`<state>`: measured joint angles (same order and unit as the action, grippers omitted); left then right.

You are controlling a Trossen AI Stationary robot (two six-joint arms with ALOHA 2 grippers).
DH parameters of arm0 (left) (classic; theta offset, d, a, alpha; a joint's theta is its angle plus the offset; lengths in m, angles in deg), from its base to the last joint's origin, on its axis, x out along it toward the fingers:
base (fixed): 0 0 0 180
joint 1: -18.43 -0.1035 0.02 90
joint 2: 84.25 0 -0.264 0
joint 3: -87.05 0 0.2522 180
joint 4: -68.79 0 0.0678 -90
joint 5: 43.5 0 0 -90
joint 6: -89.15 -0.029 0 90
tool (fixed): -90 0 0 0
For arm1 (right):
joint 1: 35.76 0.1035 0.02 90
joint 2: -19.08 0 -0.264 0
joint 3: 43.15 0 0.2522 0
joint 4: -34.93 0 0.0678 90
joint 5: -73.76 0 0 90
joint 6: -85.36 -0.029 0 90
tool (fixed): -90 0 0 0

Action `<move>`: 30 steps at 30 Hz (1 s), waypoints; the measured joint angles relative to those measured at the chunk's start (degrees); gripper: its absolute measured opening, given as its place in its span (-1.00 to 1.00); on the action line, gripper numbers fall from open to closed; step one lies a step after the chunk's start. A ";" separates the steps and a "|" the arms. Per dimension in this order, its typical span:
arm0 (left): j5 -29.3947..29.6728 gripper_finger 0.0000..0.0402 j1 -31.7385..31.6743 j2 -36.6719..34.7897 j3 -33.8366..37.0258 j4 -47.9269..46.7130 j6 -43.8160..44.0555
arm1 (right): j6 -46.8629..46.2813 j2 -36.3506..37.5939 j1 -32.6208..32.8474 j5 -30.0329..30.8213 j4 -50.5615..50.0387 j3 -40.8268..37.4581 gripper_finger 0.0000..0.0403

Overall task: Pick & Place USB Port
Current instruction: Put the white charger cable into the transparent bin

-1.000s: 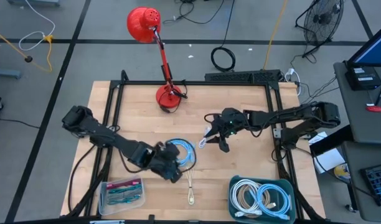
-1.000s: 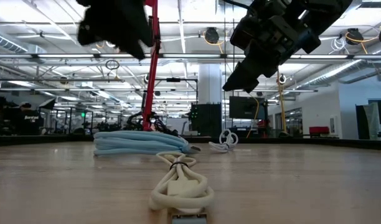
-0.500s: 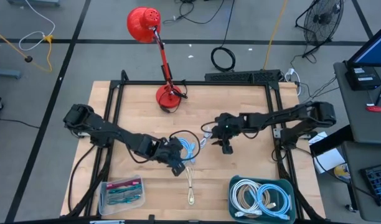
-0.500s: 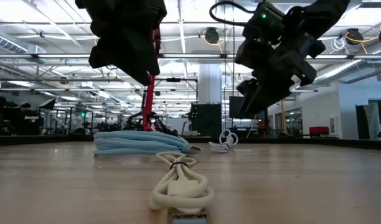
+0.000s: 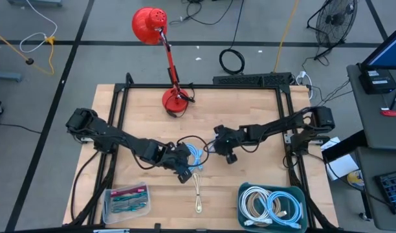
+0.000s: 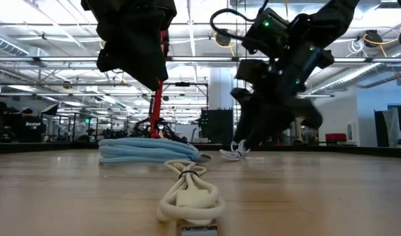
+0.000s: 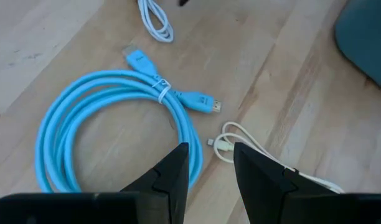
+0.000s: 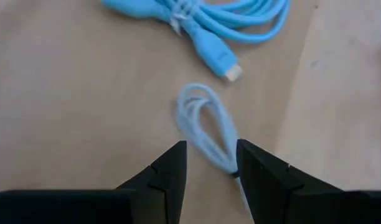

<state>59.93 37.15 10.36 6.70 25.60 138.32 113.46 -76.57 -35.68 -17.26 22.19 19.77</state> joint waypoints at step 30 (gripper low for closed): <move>0.15 -0.36 0.26 0.04 0.00 0.59 0.60 | -0.05 -7.11 -2.23 10.46 -5.75 4.87 -0.96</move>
<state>60.08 37.42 10.41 6.70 26.19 138.93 113.42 -83.68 -37.91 -6.80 16.44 24.64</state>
